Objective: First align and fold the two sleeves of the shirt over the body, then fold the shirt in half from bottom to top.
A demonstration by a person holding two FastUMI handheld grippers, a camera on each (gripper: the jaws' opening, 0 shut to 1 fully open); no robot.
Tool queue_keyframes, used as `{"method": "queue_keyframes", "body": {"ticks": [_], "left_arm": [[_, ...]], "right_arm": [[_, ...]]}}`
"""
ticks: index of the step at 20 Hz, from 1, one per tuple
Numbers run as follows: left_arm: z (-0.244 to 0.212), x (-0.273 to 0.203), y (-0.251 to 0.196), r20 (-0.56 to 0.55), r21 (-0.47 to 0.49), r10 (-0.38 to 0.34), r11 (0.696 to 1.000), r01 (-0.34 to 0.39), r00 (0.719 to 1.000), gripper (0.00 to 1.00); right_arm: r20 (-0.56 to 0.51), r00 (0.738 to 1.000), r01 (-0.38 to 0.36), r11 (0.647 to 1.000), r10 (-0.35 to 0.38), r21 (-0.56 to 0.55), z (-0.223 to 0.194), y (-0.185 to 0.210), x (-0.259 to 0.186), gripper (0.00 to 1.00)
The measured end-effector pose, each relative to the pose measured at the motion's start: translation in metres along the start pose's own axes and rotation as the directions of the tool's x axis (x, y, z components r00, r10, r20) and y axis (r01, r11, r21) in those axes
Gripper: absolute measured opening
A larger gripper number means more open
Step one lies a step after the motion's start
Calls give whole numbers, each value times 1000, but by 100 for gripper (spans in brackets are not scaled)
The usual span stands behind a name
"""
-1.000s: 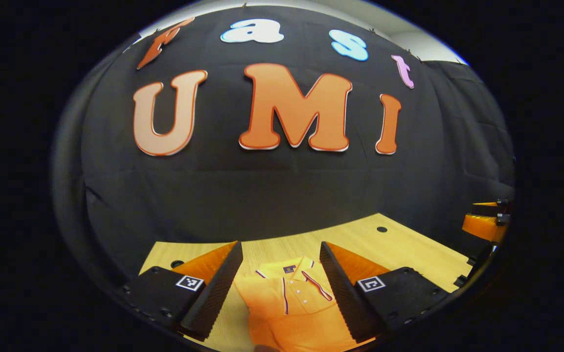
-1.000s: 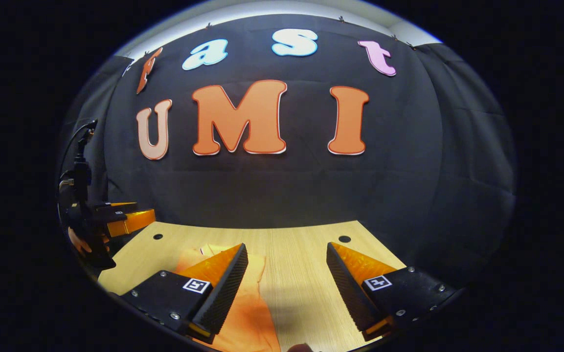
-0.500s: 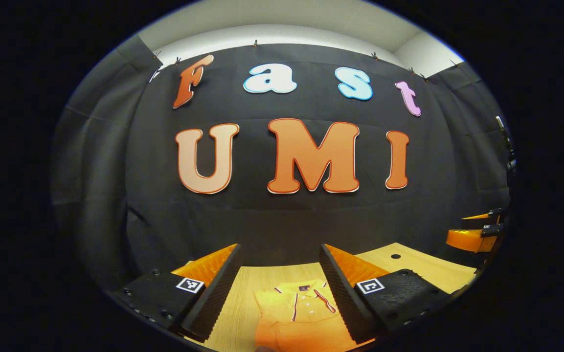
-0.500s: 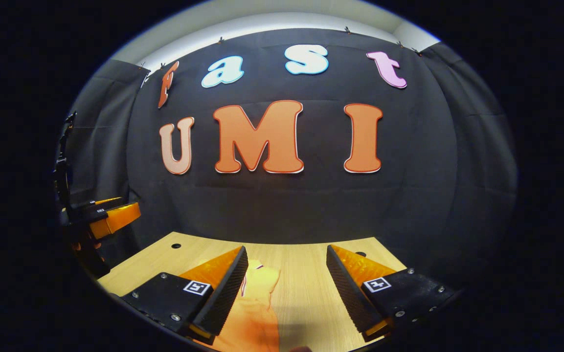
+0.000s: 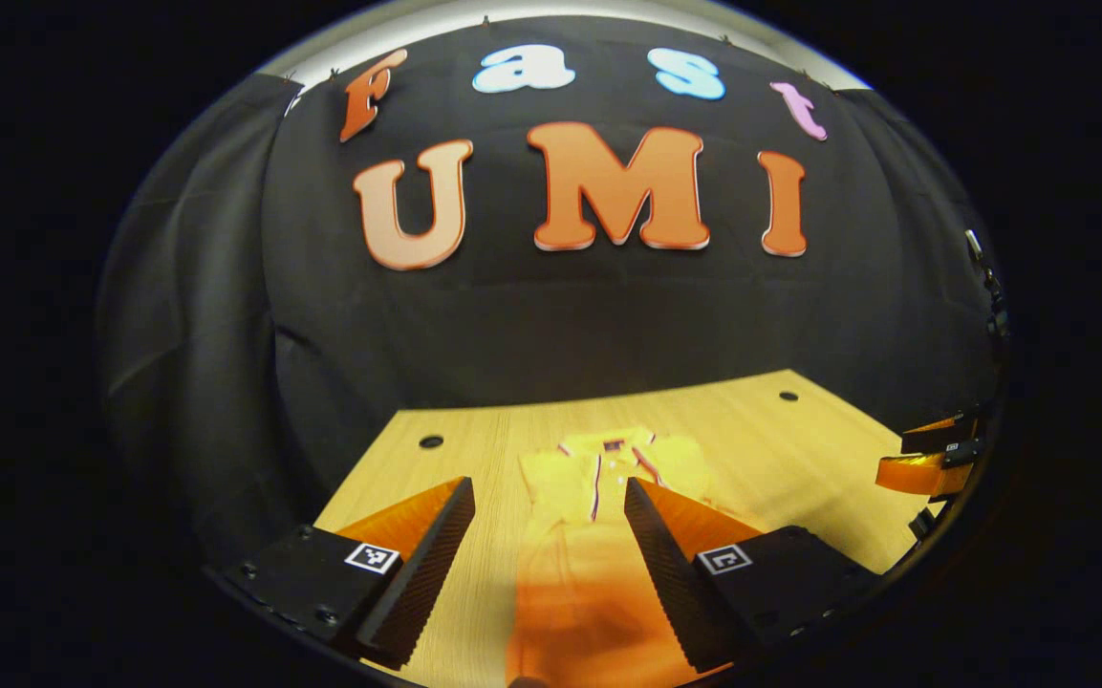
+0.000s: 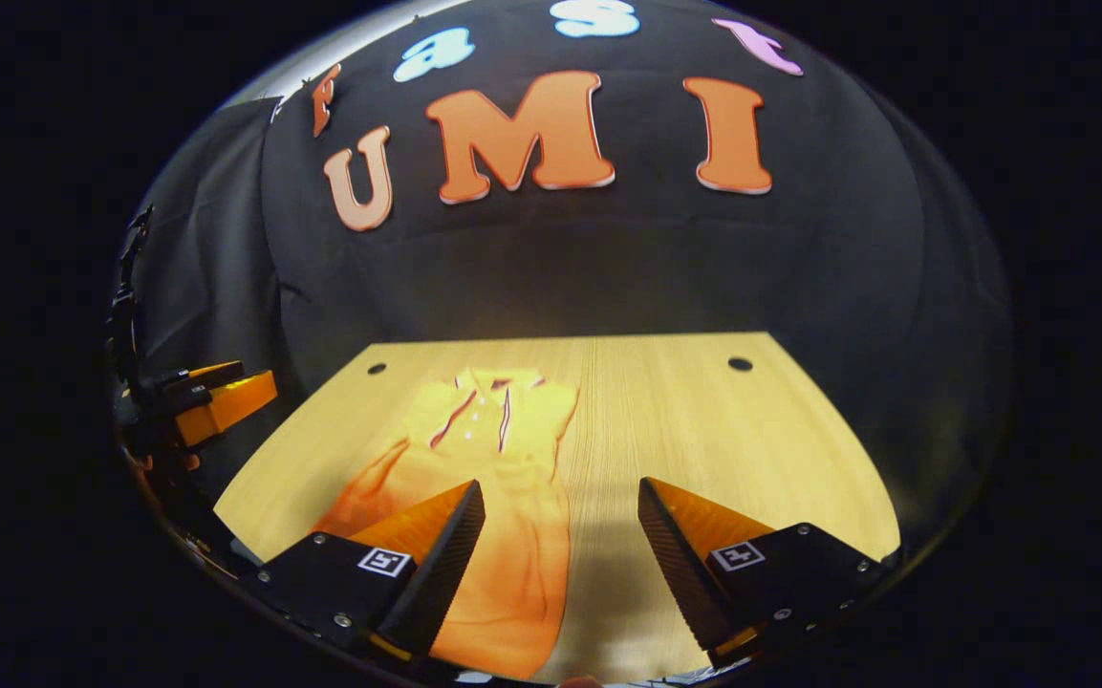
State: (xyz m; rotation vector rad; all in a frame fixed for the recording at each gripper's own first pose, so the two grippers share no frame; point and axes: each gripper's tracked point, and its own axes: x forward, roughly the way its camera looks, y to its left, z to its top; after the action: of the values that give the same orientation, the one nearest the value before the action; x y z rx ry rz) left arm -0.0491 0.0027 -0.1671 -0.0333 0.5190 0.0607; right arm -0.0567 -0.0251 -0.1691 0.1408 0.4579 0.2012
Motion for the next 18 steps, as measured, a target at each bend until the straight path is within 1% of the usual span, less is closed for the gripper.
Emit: {"method": "queue_keyframes", "body": {"ticks": [4,7,9,13,16,18], "left_arm": [[-39,2,3,-121,-14,10,1000,-12,993,97],[-78,3,4,-217,-26,-2,1000,-4,976,98],[-107,-5,9,-294,-31,5,999,-14,956,98],[-149,-12,14,-401,-58,-13,998,-11,916,98],[-177,-15,14,-486,-86,-39,996,-3,873,98],[-195,-22,14,-540,-103,-55,995,-1,840,98]], "right_arm": [[-124,991,-41,999,45,33,-38,6,7,99],[-193,979,-53,998,59,37,-67,6,4,99],[-241,968,-57,997,66,43,-83,6,3,98],[-320,944,-60,995,82,79,-107,10,5,99],[-377,922,-62,995,87,78,-126,13,6,99],[-432,896,-66,994,98,90,-143,15,2,99]]}}
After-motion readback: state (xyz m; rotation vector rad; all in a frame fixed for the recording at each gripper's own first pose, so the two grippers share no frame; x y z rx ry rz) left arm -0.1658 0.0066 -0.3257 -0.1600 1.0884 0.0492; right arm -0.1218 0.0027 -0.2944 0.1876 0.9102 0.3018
